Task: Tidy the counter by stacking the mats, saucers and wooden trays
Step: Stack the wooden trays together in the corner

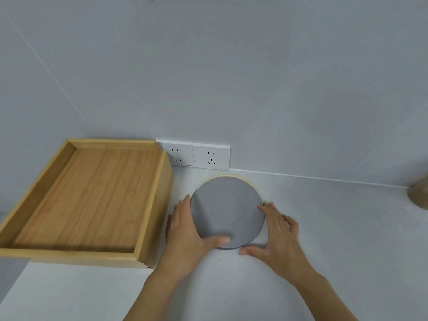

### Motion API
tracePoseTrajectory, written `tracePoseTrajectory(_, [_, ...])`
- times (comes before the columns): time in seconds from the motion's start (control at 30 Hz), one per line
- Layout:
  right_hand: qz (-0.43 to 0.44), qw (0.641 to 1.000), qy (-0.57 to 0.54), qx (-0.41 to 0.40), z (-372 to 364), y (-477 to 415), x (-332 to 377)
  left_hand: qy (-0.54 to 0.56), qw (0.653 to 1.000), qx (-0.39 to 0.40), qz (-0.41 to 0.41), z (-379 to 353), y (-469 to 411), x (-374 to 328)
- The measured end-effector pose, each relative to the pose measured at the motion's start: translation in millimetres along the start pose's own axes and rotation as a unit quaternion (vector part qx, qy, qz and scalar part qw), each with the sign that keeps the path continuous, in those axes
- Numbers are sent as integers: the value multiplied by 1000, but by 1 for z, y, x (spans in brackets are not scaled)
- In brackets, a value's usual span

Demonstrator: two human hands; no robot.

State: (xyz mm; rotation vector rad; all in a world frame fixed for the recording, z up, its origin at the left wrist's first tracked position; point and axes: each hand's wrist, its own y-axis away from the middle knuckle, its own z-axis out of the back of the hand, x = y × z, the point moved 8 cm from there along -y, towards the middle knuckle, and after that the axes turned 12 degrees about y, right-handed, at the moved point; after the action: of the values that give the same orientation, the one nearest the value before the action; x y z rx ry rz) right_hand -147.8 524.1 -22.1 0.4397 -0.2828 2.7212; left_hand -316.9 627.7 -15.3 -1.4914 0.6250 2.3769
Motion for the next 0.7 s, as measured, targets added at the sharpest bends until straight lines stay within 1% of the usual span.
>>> tracePoseTrajectory(0.03, [3,1000,-10,9,0,-1,1,-27,1000,1,-15,0,8,1])
tracePoseTrajectory(0.07, [6,1000,-19,14,-1,-2,2,-31,999,-8,-35,1,13,3])
tracePoseTrajectory(0.13, [7,1000,-27,6,1,-3,2,-3,997,-24,-68,3,15,2])
tracePoseTrajectory(0.2, [1,1000,-28,-11,3,-3,1,14,997,-26,-74,4,9,6])
tracePoseTrajectory(0.3, [-6,1000,-16,-22,2,-4,1,8,996,-20,-85,3,5,9])
tracePoseTrajectory(0.43, [-2,999,8,-36,3,-8,1,-37,994,-7,-102,0,1,12])
tracePoseTrajectory(0.6, [13,998,37,-42,0,-9,2,-92,987,28,-128,-3,-5,8])
tracePoseTrajectory(0.7, [18,998,49,-45,-2,-10,2,-129,979,22,-155,-5,-7,6])
